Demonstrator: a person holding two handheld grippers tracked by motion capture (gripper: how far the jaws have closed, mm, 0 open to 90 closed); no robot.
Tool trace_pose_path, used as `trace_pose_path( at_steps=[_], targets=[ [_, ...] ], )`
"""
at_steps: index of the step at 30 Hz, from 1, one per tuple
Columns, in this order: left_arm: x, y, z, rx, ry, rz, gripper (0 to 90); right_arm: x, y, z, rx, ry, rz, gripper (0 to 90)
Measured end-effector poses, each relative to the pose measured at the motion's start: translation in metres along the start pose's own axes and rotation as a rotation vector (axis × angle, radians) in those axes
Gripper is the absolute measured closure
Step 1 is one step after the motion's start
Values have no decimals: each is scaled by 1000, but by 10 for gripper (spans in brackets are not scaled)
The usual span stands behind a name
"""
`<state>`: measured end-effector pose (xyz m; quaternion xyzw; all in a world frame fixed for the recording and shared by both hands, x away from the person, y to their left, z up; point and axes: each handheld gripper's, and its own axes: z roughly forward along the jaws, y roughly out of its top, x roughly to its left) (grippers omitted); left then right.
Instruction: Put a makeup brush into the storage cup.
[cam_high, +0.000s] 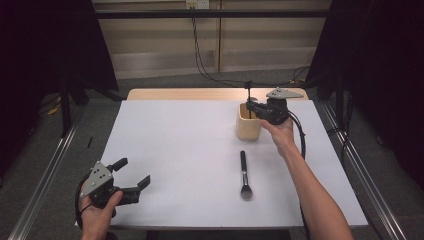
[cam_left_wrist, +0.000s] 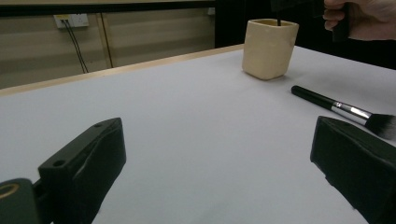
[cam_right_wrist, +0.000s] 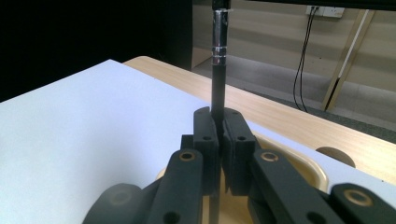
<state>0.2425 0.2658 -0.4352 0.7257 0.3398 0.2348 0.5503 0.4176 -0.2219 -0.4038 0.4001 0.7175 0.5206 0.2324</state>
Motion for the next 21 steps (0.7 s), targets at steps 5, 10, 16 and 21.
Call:
trace_pose_path(
  at_steps=[5, 10, 16, 21],
  targets=[
    [1, 0, 1, -1, -8, -15, 34, 0, -1, 0, 3, 2, -2, 857],
    [1, 0, -1, 5, -11, 10, 33, -2, -9, 3, 29, -10, 11, 856],
    [2, -1, 0, 10, -4, 5, 34, -3, -13, 3, 44, -10, 22, 841],
    [2, -1, 1, 15, -1, 8, 33, -4, -13, 2, 48, -8, 34, 771]
  ],
)
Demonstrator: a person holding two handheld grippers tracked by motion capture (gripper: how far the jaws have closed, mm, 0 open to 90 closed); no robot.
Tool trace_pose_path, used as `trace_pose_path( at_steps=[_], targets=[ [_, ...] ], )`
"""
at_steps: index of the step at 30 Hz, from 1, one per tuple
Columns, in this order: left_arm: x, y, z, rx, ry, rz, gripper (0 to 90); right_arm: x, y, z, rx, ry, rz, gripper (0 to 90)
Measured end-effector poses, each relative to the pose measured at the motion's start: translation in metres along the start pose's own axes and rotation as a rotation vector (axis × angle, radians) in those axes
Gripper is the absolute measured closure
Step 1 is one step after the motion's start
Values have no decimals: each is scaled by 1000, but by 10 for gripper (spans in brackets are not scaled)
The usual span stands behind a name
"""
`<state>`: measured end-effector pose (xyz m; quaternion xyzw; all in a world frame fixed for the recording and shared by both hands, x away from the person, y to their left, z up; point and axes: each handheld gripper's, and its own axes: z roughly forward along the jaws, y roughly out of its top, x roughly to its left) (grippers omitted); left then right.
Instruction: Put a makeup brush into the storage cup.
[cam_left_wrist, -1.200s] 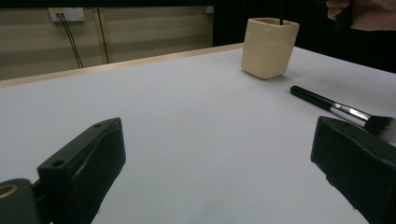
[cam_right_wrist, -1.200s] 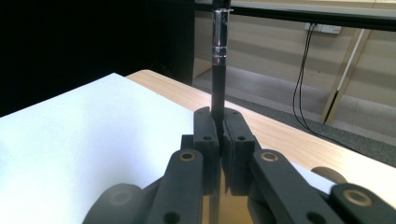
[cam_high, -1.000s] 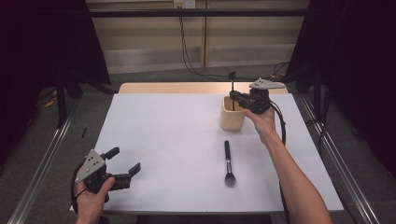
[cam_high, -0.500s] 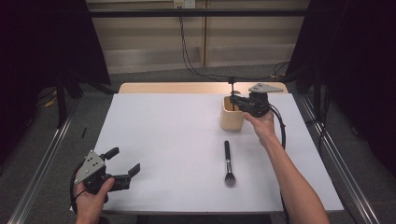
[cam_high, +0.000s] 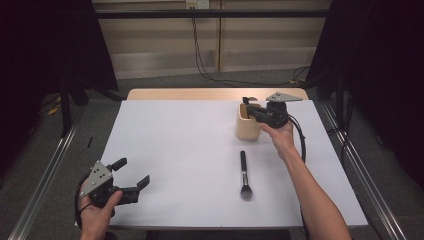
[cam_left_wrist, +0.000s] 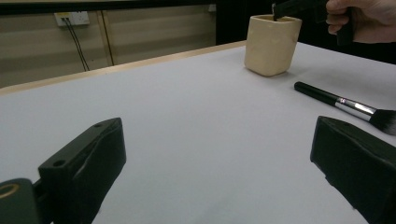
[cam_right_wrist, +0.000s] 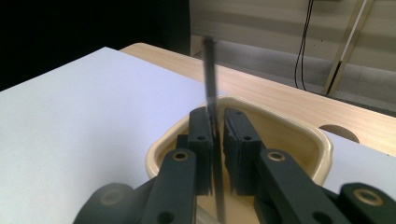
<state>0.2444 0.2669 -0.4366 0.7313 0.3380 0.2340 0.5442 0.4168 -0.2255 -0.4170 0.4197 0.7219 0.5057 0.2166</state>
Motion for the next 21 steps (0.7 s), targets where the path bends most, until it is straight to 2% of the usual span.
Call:
trace_pose_path(
  at_steps=[5, 8, 9, 15, 16, 18, 21],
  targets=[
    [-1, 0, 0, 4, -4, -3, 34, -2, -1, -3, -20, 12, 20, 667],
    [-2, 1, 0, 13, -16, 9, 34, 0, 0, -7, -36, 23, 25, 543],
    [-2, 1, 0, 10, -19, 9, 34, 0, 1, -9, -48, 35, 26, 530],
    [-2, 1, -1, 5, -10, 5, 34, 4, 5, -17, -64, 30, 15, 332],
    [-1, 1, -1, 5, -9, 7, 33, 5, 5, -19, -61, 18, 15, 302],
    [-1, 1, -1, 6, -9, 7, 34, 7, 4, -23, -69, 13, 7, 295],
    [-1, 1, -1, 9, -10, 14, 34, 10, 3, -29, -77, 14, 10, 233]
  ],
)
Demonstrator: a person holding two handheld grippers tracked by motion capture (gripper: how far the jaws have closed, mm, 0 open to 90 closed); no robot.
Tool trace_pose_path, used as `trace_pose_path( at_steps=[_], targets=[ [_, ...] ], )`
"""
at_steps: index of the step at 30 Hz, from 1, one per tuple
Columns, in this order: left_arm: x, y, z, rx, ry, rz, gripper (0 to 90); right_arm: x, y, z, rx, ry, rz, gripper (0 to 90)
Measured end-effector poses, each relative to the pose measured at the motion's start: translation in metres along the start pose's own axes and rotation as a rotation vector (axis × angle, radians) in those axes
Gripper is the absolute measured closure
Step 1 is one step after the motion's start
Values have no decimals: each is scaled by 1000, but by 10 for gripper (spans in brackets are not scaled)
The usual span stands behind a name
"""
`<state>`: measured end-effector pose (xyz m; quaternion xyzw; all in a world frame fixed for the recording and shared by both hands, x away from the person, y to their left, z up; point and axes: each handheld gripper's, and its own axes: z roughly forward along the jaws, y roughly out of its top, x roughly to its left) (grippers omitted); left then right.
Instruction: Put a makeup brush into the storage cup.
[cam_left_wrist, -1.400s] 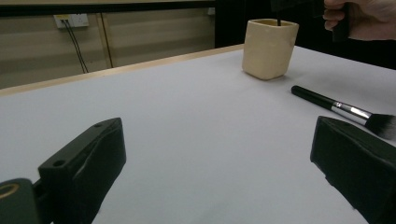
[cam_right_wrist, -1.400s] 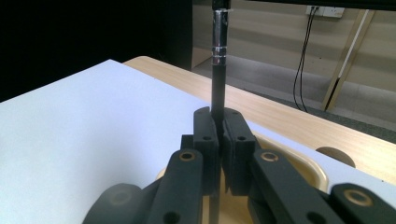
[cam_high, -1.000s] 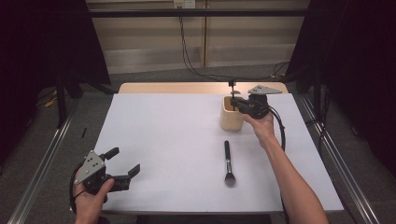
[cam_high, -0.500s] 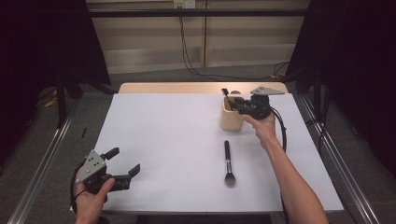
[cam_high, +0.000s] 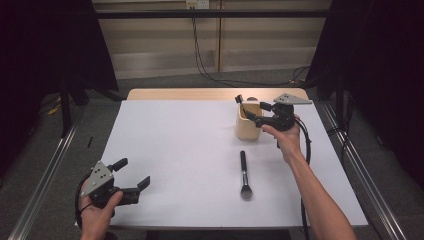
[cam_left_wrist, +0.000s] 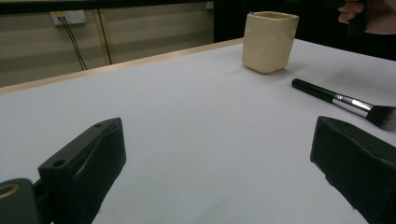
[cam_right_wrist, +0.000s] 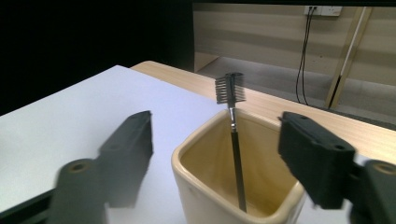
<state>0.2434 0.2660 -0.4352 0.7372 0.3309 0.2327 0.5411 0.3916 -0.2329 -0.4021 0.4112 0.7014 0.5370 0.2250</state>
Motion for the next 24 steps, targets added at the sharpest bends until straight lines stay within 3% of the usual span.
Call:
trace_pose_path(
  at_steps=[10, 14, 17, 24],
  targets=[
    [1, 0, -1, -4, 0, 2, 37, 7, -9, -13, 19, -5, 9, 62],
    [2, 0, 0, -8, 1, -4, 37, 10, -13, -21, 17, 16, 4, 0],
    [1, 0, 1, -7, 8, 10, 37, 13, -16, -27, 36, 21, 2, 22],
    [3, 0, -1, -9, 16, 5, 36, 20, -20, -46, 17, 13, 6, 22]
  ],
)
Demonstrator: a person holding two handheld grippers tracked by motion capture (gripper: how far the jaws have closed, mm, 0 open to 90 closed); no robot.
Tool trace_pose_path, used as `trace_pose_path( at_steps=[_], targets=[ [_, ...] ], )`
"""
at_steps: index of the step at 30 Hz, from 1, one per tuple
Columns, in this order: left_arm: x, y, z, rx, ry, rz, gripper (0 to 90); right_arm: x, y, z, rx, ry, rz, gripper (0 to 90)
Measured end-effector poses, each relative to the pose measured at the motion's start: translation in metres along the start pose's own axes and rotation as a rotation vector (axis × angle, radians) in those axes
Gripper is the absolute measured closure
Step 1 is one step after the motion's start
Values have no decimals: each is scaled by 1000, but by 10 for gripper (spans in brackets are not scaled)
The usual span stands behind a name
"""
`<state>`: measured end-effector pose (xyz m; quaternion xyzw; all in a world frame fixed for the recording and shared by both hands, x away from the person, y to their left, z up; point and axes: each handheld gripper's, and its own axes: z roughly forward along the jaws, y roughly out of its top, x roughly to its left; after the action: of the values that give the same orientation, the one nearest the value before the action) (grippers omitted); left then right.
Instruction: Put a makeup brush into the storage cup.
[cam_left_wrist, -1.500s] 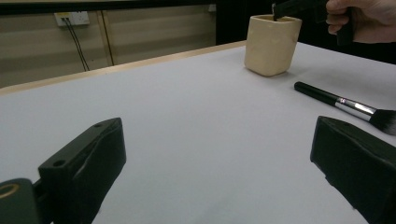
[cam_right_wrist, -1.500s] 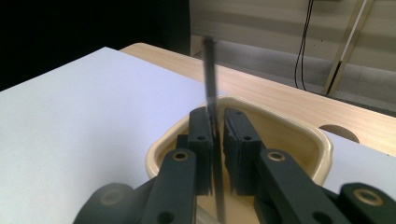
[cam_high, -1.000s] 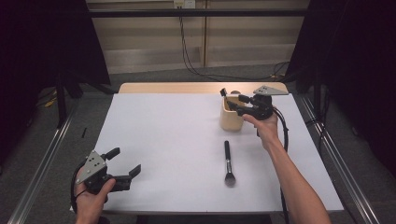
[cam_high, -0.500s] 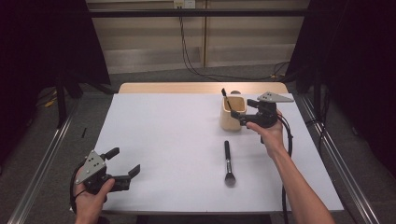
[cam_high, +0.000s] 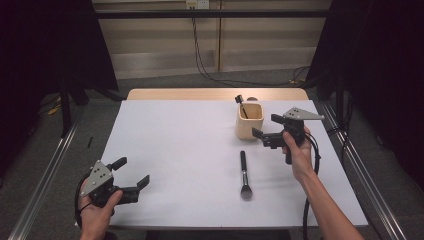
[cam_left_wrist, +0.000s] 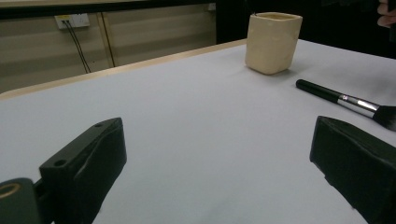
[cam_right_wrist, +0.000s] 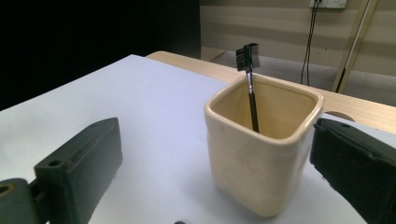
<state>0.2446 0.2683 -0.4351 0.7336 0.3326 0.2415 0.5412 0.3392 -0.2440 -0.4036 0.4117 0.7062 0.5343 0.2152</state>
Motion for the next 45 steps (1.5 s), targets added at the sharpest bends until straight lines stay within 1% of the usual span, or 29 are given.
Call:
trace_pose_path(
  at_steps=[3, 6, 10, 12, 14, 16, 17, 18, 19, 20, 22, 23, 26, 28, 30, 34, 36, 37, 38, 39, 40, 41, 43, 44, 45],
  targets=[
    [0, 0, 0, 0, -1, -5, 36, 4, -3, -8, 15, -12, 8, 22],
    [-1, 0, 0, 0, -3, -5, 36, 7, -9, -14, 2, -2, 6, 19],
    [0, 0, 0, -3, -2, -13, 35, 10, -15, -22, 10, -11, -13, 20],
    [0, -1, 0, 0, -1, -12, 35, 12, -17, -26, 11, -19, -14, 20],
    [0, -1, 0, -1, 0, -16, 35, 13, -20, -30, 6, -26, -14, 20],
    [0, -2, -1, -3, 0, -21, 35, 14, -24, -33, 0, -32, -25, 20],
    [1, -2, -1, -4, 1, -26, 35, 14, -26, -35, 3, -32, -23, 20],
    [1, -2, -2, -10, 1, -36, 35, 15, -29, -37, 6, -35, -20, 20],
    [2, -2, -3, -20, 0, -52, 35, 15, -31, -38, -2, -38, -27, 20],
    [3, -2, -4, -27, 9, -57, 36, 16, -33, -40, -3, -41, -27, 20],
    [5, -2, -5, -24, 19, -53, 36, 17, -36, -45, -9, -46, -26, 20],
    [5, -2, -5, -24, 20, -55, 36, 17, -38, -48, -15, -48, -25, 20],
    [3, -2, -4, -15, 16, -37, 36, 19, -44, -54, -32, -53, -24, 20],
    [2, -2, -4, -15, 15, -33, 36, 20, -49, -59, -31, -60, -21, 20],
    [2, -2, -5, -15, 18, -32, 36, 22, -54, -64, -30, -67, -28, 21],
    [1, -2, -6, -15, 29, -43, 36, 21, -64, -73, -33, -81, -12, 21],
    [-1, -2, -9, -23, 42, -45, 36, 21, -69, -77, -33, -91, -5, 21],
    [-2, -2, -10, -22, 40, -47, 36, 22, -71, -79, -33, -101, 0, 21],
    [-2, -3, -11, -19, 39, -41, 36, 22, -72, -82, -37, -102, 2, 21],
    [-2, -3, -12, -17, 46, -45, 36, 23, -74, -84, -40, -108, 10, 21],
    [-3, -3, -12, -24, 48, -57, 36, 24, -75, -87, -43, -112, 11, 21],
    [-3, -2, -12, -25, 48, -56, 36, 24, -77, -89, -42, -115, 9, 20],
    [-3, -3, -12, -18, 53, -47, 35, 26, -80, -93, -40, -127, 20, 13],
    [-3, -4, -12, -18, 51, -57, 35, 27, -82, -96, -41, -137, 18, 6],
    [-3, -5, -12, -13, 54, -57, 35, 27, -84, -98, -42, -143, 21, 6]
  ],
)
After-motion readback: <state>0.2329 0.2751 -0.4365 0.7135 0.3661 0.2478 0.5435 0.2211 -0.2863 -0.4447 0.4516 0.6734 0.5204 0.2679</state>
